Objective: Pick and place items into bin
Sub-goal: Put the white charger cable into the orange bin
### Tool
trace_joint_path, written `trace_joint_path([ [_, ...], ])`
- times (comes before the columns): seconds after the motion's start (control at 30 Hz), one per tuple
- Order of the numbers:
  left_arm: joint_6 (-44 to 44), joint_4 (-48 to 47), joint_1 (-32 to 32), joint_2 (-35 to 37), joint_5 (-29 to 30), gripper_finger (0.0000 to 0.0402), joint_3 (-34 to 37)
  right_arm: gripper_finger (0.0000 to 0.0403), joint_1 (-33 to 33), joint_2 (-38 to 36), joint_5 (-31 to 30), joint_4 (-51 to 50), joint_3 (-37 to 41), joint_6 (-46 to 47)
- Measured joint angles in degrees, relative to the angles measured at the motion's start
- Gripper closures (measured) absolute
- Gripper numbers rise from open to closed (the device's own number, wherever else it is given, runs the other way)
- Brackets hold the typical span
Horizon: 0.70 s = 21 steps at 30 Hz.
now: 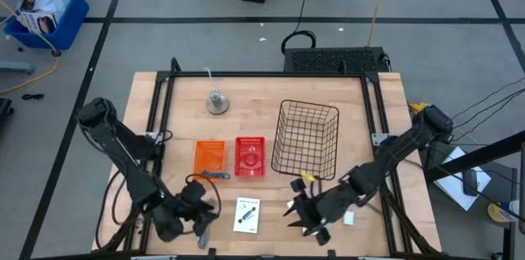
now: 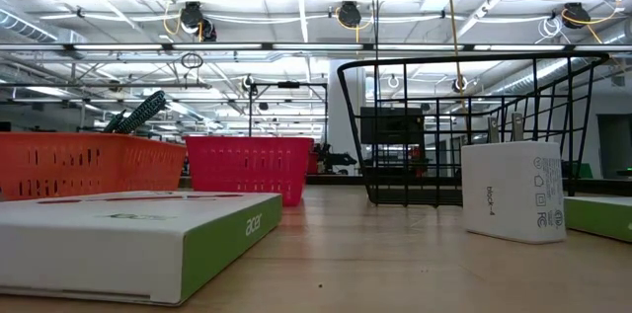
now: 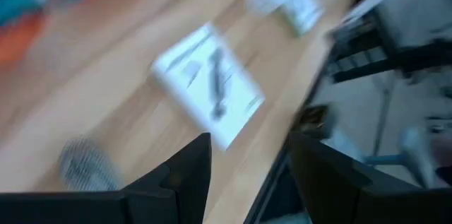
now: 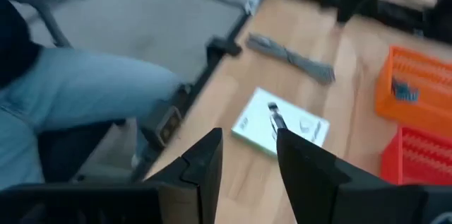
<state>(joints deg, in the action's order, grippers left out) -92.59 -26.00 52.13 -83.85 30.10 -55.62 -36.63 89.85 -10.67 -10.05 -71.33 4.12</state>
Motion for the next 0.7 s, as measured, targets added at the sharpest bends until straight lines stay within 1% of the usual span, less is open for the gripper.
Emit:
trace_joint_path([
  [0.17,-13.8,-8.5,-0.1,-5.3,-7.8,0.0206,-2.3,0.0275,-0.4,-7.6,0.0,9.4,7.5,-5.8],
  [0.27,-18.8,-11.3,-1.0,-7.3,-11.0,0.0206,-2.2,0.0275,-0.1,-12.0,0.0,13.8,11.3,-9.3],
  [0.43,-20.6,-9.3,-2.8,-10.1,-13.1,0.0206,-2.2,0.0275,0.2,-17.4,0.0,21.0,16.1,-13.6],
  [0.53,-20.6,-7.2,-4.1,-11.8,-16.0,0.0206,-2.2,0.0275,0.2,-19.4,0.0,24.4,17.8,-15.8],
  [0.6,-20.5,-7.0,-4.6,-12.6,-17.9,0.0206,-2.2,0.0275,0.2,-20.1,0.0,24.8,18.0,-17.3],
  [0.7,-22.2,-8.9,-4.7,-13.3,-18.1,0.0206,-2.2,0.0275,0.2,-20.3,0.1,24.8,18.0,-18.4],
])
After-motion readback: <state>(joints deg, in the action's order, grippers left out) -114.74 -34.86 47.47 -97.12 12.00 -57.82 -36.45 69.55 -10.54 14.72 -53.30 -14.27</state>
